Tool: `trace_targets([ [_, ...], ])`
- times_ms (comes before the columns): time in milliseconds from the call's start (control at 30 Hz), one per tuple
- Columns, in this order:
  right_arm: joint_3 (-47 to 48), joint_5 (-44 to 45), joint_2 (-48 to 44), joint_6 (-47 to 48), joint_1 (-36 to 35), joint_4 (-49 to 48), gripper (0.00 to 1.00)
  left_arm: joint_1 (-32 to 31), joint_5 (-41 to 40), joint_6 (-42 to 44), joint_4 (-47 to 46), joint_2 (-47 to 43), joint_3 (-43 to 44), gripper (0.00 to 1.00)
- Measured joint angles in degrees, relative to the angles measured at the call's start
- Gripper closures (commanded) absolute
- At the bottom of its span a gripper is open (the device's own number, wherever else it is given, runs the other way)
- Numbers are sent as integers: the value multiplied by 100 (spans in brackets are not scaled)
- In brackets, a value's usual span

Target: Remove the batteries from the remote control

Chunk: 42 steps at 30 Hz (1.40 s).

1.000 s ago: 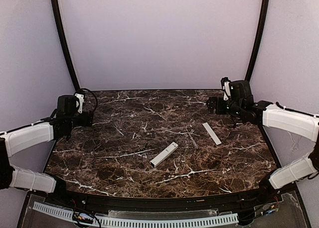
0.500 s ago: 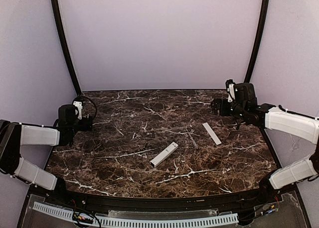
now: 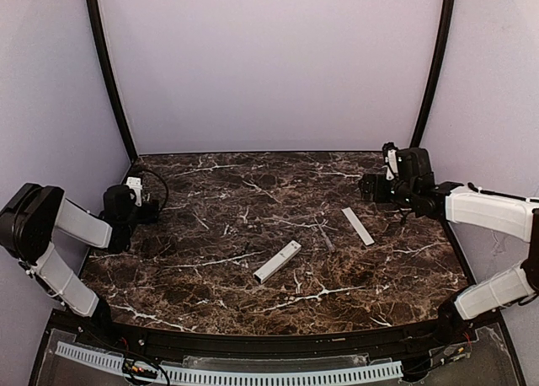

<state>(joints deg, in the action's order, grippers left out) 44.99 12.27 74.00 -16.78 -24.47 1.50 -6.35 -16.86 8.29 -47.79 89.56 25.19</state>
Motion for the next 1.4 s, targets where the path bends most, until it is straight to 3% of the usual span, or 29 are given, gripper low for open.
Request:
trace_targets([
  [300,-229,-107,17,11,101,-326,1,278,326,-142,-1165,24,-776,1],
  [533,-310,-219,-79,118,101,-634,1,286,448,-151,-1615,66,-844,2],
  [767,-708,-107,-577,522,101,-988,1,286,448,-151,-1746,66,-844,1],
  [1200,-1502,278,-691,1681,199,-1692,1,286,448,-153,-1816,66,-844,1],
  [1400,-1554,278,-466,1891,619,-2037,1,286,448,-153,-1816,66,-846,2],
])
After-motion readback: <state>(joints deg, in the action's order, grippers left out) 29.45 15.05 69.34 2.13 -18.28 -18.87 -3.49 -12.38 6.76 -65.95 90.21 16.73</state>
